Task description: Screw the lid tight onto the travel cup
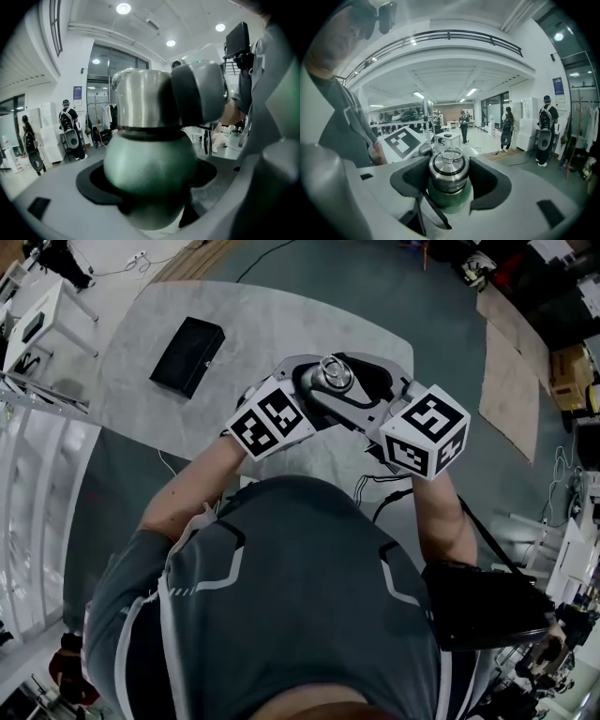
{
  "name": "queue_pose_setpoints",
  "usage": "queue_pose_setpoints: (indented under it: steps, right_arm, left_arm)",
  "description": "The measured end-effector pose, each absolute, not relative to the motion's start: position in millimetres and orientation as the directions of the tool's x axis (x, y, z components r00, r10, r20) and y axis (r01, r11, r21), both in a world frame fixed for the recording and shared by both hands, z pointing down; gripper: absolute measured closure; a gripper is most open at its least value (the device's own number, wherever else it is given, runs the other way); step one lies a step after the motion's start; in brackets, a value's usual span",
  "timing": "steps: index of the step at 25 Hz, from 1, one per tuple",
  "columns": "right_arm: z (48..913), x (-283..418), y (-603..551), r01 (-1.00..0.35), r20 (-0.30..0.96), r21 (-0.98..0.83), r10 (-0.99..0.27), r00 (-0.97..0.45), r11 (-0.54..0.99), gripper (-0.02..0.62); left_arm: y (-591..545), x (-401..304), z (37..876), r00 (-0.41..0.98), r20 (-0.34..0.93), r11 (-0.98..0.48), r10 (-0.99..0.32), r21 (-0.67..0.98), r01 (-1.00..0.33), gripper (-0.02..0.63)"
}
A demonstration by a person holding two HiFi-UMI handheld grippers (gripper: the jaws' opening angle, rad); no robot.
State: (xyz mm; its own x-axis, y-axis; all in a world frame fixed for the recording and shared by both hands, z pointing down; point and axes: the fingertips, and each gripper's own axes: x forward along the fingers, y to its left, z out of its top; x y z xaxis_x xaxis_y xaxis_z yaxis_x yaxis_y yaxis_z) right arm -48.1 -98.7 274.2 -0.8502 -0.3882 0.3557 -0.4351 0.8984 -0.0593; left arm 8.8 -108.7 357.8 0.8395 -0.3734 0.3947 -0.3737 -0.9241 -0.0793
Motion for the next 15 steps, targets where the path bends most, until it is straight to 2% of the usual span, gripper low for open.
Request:
queue_pose_setpoints:
  steps: [5, 10, 15]
  right_arm:
    - [268, -42, -96, -0.419, 0.329, -0.093, -0.369, -0.869, 0.903, 0.318]
    - [268, -44, -95, -0.372, 0.366, -0.065, -0.325, -0.872, 0.926, 0.318]
    - [275, -43, -103, -0.489, 0.374, -0.056, -0.436, -0.819, 0.87, 0.318]
  left_arm:
    - [-104, 16, 352, 0.858, 0.38, -0.936, -0.345, -0.068, -0.346, 0.204]
    - [-107, 13, 351, 0.844, 0.396, -0.931, -0.362, -0.102, -0.351, 0.204]
    - [-118, 6, 362, 0.775, 0.438, -0.887, -0.455, -0.146, -0.438, 0.204]
